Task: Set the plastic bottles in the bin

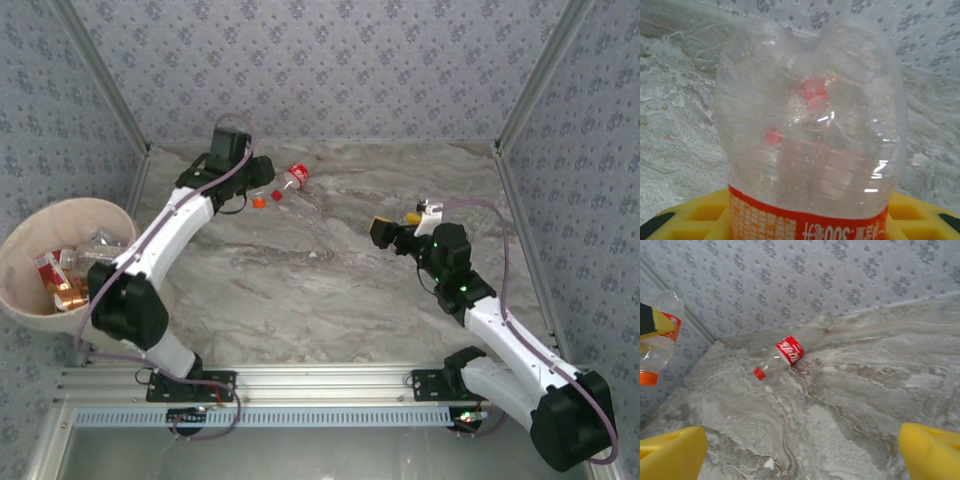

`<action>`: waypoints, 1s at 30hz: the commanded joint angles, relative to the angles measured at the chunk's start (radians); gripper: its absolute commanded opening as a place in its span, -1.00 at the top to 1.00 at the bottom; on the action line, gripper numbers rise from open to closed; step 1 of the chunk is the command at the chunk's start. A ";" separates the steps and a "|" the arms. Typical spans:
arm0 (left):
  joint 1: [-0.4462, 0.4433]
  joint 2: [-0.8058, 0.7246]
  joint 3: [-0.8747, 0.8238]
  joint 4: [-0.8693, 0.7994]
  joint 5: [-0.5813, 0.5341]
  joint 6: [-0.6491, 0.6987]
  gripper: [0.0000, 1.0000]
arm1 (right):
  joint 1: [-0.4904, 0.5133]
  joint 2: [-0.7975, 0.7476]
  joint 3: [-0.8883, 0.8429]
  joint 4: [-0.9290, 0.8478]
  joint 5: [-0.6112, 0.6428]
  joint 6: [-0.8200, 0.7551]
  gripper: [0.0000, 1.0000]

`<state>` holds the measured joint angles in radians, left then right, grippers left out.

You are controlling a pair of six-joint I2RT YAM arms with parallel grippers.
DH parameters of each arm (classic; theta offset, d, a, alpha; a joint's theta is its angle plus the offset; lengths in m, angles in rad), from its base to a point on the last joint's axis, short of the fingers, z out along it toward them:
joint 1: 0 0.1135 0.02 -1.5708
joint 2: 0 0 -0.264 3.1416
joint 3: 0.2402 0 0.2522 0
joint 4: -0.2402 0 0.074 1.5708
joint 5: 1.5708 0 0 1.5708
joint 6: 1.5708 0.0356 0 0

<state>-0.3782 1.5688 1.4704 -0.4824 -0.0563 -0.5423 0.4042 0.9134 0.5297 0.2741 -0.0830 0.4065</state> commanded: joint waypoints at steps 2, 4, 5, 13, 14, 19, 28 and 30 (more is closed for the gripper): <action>0.009 -0.136 -0.020 -0.062 -0.016 0.025 0.07 | 0.013 0.016 -0.003 0.104 -0.034 -0.024 -1.00; 0.009 -0.200 -0.012 -0.089 -0.036 0.050 0.05 | 0.017 0.025 -0.004 0.119 -0.035 -0.025 -1.00; 0.009 -0.224 0.000 -0.111 -0.047 0.063 0.05 | 0.018 0.031 -0.004 0.128 -0.036 -0.025 -1.00; 0.010 -0.382 0.122 -0.324 -0.248 0.156 0.04 | 0.038 0.079 -0.001 0.192 -0.046 -0.021 -1.00; 0.010 -0.396 0.138 -0.354 -0.306 0.168 0.03 | 0.042 0.083 0.000 0.195 -0.046 -0.023 -1.00; 0.030 -0.454 0.175 -0.443 -0.610 0.225 0.02 | 0.049 0.096 0.007 0.205 -0.041 -0.028 -1.00; 0.230 -0.494 0.174 -0.515 -0.746 0.246 0.02 | 0.061 0.115 0.027 0.199 -0.034 -0.029 -1.00; 0.258 -0.496 0.179 -0.541 -0.801 0.262 0.02 | 0.062 0.118 0.033 0.191 -0.031 -0.029 -1.00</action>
<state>-0.1509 1.0824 1.6295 -0.9665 -0.7513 -0.3180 0.4580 1.0279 0.5282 0.4458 -0.1173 0.3950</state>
